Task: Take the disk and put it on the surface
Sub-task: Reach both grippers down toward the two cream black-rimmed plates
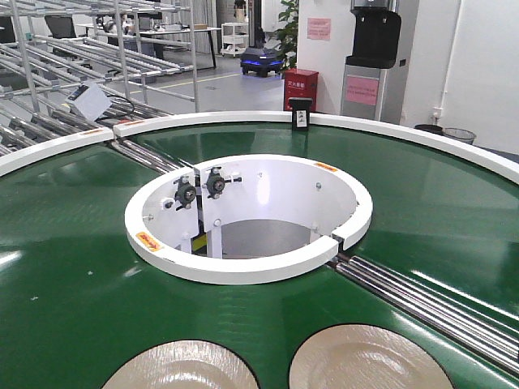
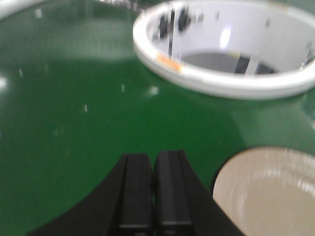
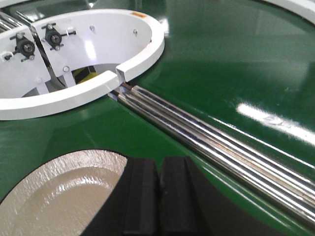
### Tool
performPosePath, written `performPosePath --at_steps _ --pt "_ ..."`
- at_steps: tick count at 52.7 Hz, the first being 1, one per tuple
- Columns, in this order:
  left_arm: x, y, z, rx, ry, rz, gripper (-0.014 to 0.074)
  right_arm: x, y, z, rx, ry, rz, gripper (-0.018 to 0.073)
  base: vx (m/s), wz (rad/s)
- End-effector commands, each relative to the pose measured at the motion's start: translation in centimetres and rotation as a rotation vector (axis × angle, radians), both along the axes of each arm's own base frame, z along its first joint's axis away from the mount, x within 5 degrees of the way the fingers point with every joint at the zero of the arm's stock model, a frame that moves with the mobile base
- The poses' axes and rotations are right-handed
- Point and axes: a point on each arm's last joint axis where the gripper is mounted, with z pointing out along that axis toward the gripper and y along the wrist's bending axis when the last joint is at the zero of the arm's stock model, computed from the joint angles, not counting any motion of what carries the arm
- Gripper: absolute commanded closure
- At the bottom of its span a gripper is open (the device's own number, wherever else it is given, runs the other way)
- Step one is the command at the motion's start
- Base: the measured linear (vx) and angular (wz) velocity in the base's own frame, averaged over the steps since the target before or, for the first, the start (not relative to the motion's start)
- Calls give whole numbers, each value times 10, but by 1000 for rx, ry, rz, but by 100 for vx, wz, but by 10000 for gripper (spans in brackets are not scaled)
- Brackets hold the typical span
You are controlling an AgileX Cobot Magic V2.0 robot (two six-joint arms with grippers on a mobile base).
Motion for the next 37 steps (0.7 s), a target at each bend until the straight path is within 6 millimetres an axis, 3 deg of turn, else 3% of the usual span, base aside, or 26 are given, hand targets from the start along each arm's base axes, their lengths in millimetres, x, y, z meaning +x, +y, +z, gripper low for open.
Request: performPosePath --at_steps 1,8,17,29,37 --pt "15 -1 2 -7 0 0 284 3 1 18 5 -104 8 322 0 0" --pt "35 -1 -19 -6 98 1 176 2 0 15 3 -65 4 179 0 0" --pt "55 -3 -43 -107 207 29 165 1 0 11 1 -17 -2 61 0 0" --pt "71 -14 -74 -338 385 58 165 0 0 9 -1 7 -5 46 0 0" --pt "82 -22 -96 -404 472 9 165 0 -1 8 -1 9 -6 46 0 0"
